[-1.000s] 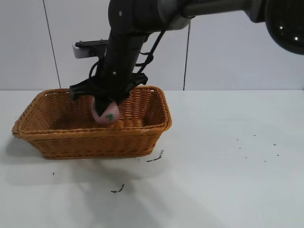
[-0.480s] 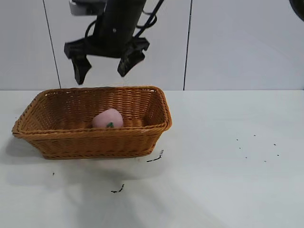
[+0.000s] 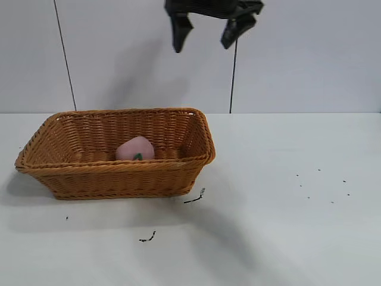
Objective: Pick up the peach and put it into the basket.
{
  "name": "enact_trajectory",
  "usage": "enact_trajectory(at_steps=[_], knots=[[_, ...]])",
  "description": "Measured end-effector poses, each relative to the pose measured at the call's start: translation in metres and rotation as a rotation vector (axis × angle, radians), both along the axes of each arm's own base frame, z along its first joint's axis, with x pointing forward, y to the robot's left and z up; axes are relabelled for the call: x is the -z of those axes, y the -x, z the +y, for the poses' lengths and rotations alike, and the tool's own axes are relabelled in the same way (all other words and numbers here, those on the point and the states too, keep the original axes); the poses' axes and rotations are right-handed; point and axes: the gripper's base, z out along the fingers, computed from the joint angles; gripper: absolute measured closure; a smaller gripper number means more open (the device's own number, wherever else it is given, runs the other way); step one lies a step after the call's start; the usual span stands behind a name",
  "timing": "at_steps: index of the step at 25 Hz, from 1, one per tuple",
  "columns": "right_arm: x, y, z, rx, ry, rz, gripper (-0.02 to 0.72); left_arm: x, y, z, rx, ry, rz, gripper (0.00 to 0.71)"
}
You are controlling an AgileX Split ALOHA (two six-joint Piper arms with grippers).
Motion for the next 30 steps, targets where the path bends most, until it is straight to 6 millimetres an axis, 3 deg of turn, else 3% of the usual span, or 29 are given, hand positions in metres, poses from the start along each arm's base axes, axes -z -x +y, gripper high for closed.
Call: enact_trajectory(at_steps=[3,9,13,17,20,24,27,30], knots=[[0.001,-0.012,-0.052,0.104,0.012,0.009,0.008,0.0,0.0,0.0,0.0,0.0,0.0,0.017],[0.0,-0.021,-0.119,0.237,0.01,0.01,0.008,0.0,0.0,0.0,0.0,0.0,0.0,0.017],[0.0,-0.017,-0.14,0.28,0.011,0.031,0.008,0.0,0.0,0.0,0.0,0.0,0.0,0.017],[-0.007,-0.004,-0.142,0.283,0.014,0.053,0.008,0.0,0.0,0.0,0.0,0.0,0.0,0.017],[-0.024,0.013,-0.142,0.281,0.003,0.058,0.008,0.0,0.0,0.0,0.0,0.0,0.0,0.017],[-0.056,0.054,-0.142,0.278,-0.012,0.053,0.008,0.0,0.0,0.0,0.0,0.0,0.0,0.017],[-0.084,0.098,-0.143,0.278,-0.016,0.034,0.008,0.0,0.0,0.0,0.0,0.0,0.0,0.017],[-0.104,0.153,-0.145,0.279,-0.011,0.019,0.008,0.0,0.0,0.0,0.0,0.0,0.0,0.017]])
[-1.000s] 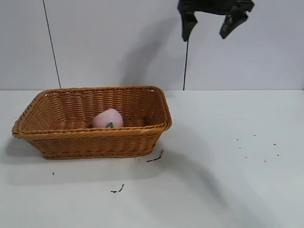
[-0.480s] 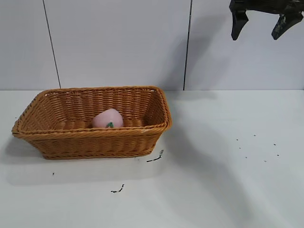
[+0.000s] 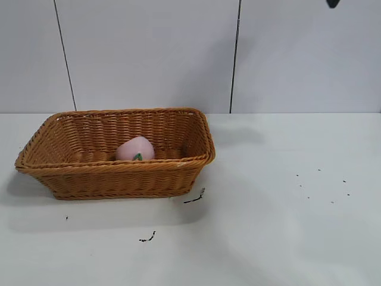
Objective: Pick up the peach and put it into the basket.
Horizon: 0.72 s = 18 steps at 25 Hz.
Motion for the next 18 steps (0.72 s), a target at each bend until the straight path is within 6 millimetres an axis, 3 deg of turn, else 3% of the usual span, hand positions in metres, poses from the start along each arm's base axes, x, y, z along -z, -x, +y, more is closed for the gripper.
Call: enact_trajectory(at_steps=[4,11,14,18], knots=[[-0.004,0.079,-0.002,0.0,-0.006,-0.004,0.008,0.0,0.0,0.0,0.0,0.0,0.0,0.017],[0.043,0.21,-0.004,0.005,-0.025,-0.001,0.008,0.0,0.0,0.0,0.0,0.0,0.0,0.017],[0.069,0.252,-0.005,0.007,-0.029,-0.08,0.008,0.0,0.0,0.0,0.0,0.0,0.0,0.017],[0.102,0.289,-0.006,0.016,-0.045,-0.222,0.008,0.0,0.0,0.0,0.0,0.0,0.0,0.017]])
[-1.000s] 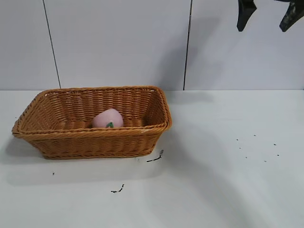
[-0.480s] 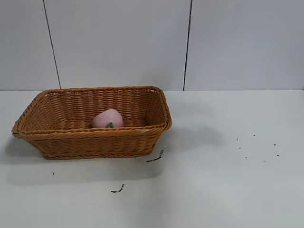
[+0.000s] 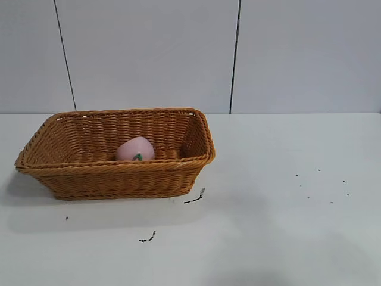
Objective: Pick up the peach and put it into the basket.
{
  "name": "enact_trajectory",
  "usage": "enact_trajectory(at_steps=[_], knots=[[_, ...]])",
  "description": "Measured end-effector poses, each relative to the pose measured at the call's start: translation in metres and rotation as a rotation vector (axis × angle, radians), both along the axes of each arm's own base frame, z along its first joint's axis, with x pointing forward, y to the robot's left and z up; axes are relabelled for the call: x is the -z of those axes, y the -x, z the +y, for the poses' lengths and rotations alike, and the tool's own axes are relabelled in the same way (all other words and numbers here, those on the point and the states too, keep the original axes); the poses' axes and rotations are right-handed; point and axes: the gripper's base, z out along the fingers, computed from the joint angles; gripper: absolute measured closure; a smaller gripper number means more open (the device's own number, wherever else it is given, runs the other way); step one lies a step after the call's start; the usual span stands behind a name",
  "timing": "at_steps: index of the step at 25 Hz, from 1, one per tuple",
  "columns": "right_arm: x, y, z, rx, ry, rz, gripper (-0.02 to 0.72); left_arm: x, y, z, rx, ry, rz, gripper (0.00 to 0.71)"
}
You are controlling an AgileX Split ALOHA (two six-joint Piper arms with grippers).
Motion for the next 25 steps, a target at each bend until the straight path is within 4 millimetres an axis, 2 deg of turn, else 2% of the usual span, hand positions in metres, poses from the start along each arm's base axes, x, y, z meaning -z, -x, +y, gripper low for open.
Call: enact_trajectory(at_steps=[3,14,25], knots=[[0.017,0.017,0.0,0.001,-0.005,-0.079,0.008,0.0,0.0,0.0,0.0,0.0,0.0,0.017],[0.013,0.051,-0.001,0.007,-0.021,-0.336,0.008,0.0,0.0,0.0,0.0,0.0,0.0,0.017],[0.013,0.054,-0.001,0.005,-0.023,-0.358,0.008,0.0,0.0,0.0,0.0,0.0,0.0,0.017]])
